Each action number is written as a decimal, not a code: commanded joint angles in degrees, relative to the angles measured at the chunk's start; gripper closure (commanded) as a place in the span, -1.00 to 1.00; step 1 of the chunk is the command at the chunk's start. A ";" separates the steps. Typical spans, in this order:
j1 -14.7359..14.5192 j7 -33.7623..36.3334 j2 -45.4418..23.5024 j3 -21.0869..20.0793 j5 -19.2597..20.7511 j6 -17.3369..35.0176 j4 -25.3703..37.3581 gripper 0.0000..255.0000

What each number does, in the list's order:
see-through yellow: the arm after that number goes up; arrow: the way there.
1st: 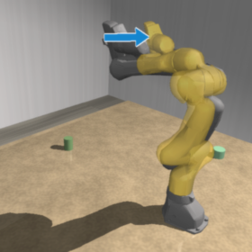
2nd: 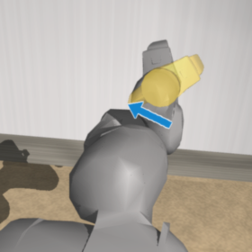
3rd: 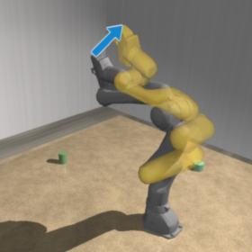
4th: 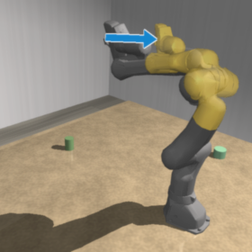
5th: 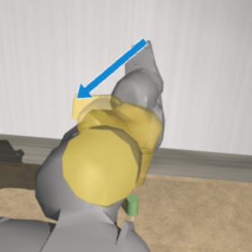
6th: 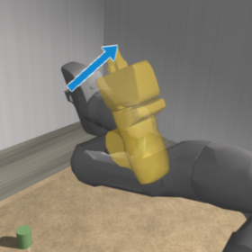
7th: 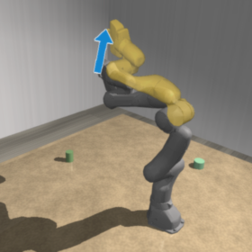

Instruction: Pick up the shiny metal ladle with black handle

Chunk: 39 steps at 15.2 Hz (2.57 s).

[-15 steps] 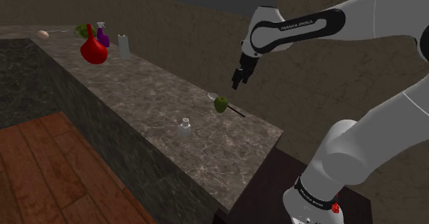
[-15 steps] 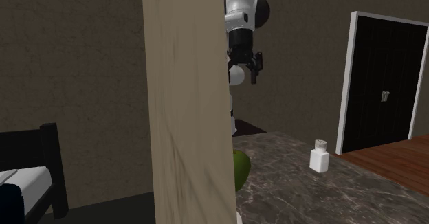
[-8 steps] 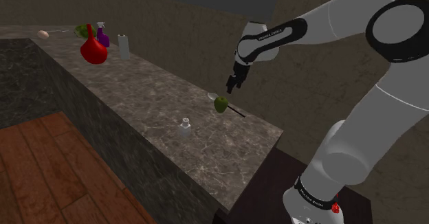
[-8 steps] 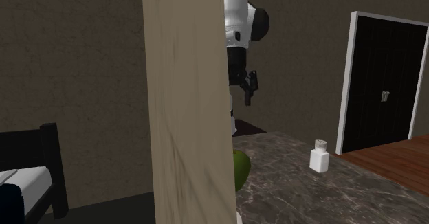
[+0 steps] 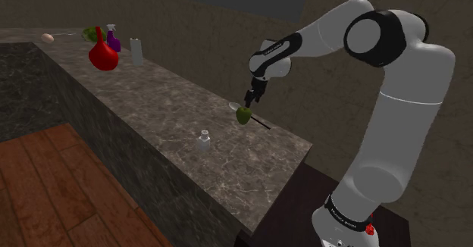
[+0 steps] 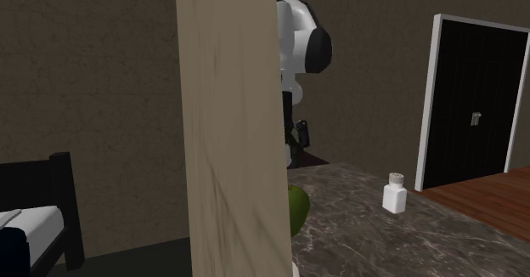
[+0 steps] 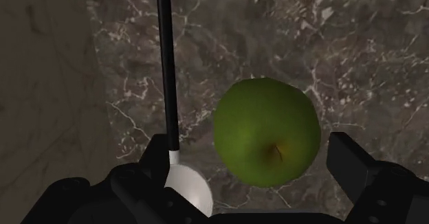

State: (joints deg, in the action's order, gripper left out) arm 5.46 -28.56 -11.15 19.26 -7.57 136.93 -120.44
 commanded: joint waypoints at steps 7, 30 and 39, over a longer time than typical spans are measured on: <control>6.05 -7.39 -18.64 -2.30 -7.85 0.65 16.28 -1.00; 9.17 -7.93 -23.90 -5.37 -8.17 3.54 18.84 1.00; 8.31 -6.66 -19.42 -4.10 -6.46 -1.23 19.21 1.00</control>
State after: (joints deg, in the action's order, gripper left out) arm 13.85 -35.35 -30.99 15.04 -14.21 136.24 -101.33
